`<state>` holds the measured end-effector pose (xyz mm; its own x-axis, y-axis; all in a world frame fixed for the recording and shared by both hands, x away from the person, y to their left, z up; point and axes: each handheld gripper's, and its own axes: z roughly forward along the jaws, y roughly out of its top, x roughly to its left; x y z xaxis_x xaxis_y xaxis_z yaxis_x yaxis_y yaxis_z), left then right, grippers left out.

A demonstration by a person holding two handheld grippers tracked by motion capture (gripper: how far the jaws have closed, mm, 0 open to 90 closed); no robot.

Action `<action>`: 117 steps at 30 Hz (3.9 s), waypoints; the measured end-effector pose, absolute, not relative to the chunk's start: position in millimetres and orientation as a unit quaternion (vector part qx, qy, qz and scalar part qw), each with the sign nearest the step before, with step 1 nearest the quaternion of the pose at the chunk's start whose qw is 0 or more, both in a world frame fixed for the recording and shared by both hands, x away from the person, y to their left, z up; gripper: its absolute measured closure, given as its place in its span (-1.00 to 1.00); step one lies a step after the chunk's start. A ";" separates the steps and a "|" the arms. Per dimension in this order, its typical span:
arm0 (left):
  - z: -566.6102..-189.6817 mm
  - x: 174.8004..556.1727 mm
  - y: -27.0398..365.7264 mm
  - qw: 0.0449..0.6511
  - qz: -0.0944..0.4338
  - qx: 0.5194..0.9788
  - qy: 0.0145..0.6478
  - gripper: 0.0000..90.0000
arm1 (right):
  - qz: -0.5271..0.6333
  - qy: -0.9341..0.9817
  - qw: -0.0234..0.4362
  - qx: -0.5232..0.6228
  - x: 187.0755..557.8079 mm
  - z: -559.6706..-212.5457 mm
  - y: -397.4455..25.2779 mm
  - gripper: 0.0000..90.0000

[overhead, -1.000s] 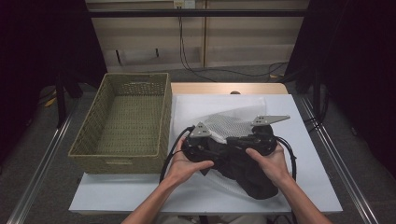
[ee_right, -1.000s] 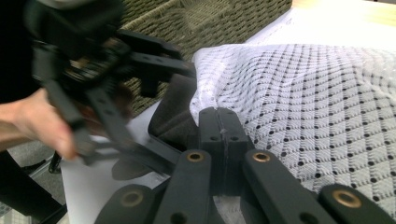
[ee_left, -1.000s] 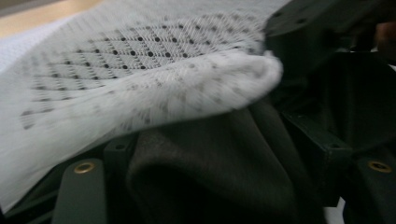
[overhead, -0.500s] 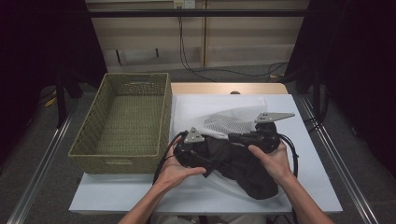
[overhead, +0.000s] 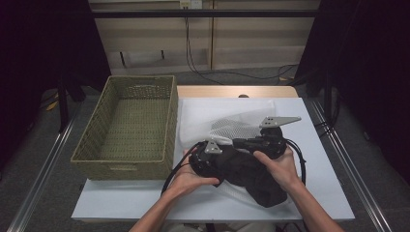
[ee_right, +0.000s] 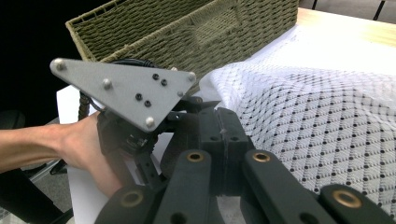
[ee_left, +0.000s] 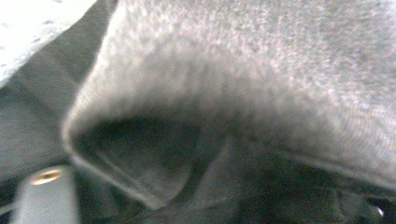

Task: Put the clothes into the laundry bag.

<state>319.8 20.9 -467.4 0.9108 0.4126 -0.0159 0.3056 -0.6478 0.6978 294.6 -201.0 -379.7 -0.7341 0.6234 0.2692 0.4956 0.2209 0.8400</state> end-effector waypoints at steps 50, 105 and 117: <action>-433.9 343.5 10.5 0.560 0.097 0.757 0.322 0.58 | 0.545 0.775 0.036 0.318 280.5 -363.2 -188.9 1.00; -471.7 326.5 17.5 0.411 0.086 0.869 0.262 -0.84 | 0.494 0.792 0.037 0.357 295.9 -393.5 -210.9 1.00; -464.4 326.3 13.4 0.417 0.025 0.882 0.217 0.62 | 0.498 0.795 0.032 0.345 294.6 -389.1 -203.2 1.00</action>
